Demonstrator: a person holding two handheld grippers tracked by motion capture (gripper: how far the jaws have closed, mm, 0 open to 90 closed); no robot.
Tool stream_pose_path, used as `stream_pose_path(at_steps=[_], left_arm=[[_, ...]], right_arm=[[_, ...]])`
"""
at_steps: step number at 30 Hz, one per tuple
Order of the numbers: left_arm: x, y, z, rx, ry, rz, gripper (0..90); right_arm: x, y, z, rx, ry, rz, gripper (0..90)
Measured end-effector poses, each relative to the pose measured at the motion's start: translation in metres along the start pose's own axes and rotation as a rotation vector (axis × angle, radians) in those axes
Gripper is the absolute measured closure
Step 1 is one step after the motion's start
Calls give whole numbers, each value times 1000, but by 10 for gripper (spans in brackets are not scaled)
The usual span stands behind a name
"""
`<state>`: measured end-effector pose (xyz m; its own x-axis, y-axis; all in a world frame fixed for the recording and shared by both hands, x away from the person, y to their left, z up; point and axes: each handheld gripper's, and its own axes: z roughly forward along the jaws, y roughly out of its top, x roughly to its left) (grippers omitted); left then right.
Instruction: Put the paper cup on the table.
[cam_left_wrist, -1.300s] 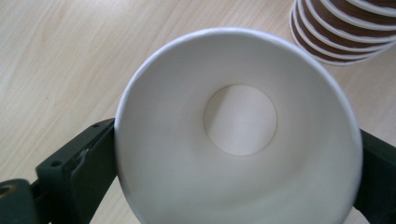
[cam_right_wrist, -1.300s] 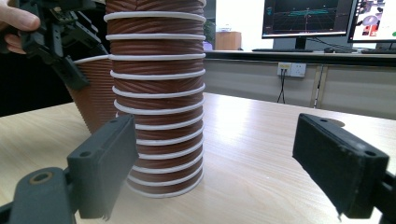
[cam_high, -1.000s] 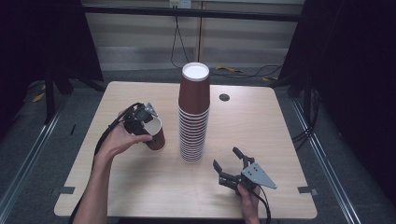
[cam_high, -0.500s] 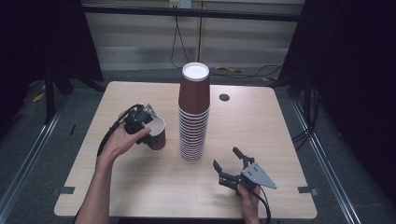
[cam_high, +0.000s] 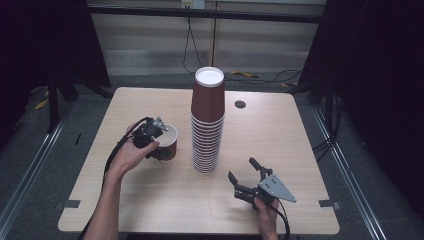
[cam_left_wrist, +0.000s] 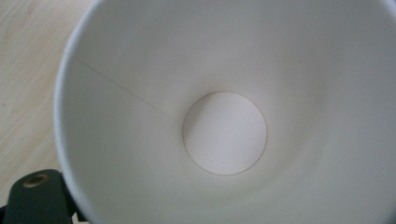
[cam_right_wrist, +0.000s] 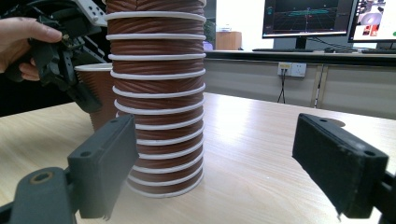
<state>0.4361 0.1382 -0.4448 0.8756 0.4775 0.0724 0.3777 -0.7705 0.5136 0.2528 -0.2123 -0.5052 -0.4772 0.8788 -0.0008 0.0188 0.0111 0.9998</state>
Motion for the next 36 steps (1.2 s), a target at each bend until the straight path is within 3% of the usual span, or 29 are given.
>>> stream_pose_path(at_steps=[6, 9, 11, 12, 19, 22, 24, 26, 29, 31, 36], left_arm=[[0, -11, 2, -75, -3, -24, 139], [-1, -19, 4, -148, 3, -60, 145], [-1, -23, 6, -161, -3, -83, 152], [0, -24, 6, -141, -8, -77, 155], [-2, -36, 11, -159, -15, -103, 155], [-3, -41, 11, -180, -23, -128, 155], [-4, -45, 10, -235, -39, -154, 156], [-7, -48, 10, -231, 5, -170, 156], [-10, -53, 9, -276, -23, -194, 162], [-13, -55, 7, -297, 16, -201, 159], [-19, -63, 2, -339, 48, -216, 157]], right_arm=[[0, 0, 0, 0, 0, 0, 136], [0, 0, 0, 0, 0, 0, 136], [0, 0, 0, 0, 0, 0, 136], [0, 0, 0, 0, 0, 0, 136], [0, 0, 0, 1, 2, 0, 136], [0, 0, 0, 1, 2, 0, 136], [0, 0, 0, 3, 2, 2, 136], [0, 0, 0, 3, 2, 2, 136], [0, 0, 0, 1, 2, 0, 136], [0, 0, 0, 2, 3, 0, 136], [0, 0, 0, 0, 0, 0, 136]])
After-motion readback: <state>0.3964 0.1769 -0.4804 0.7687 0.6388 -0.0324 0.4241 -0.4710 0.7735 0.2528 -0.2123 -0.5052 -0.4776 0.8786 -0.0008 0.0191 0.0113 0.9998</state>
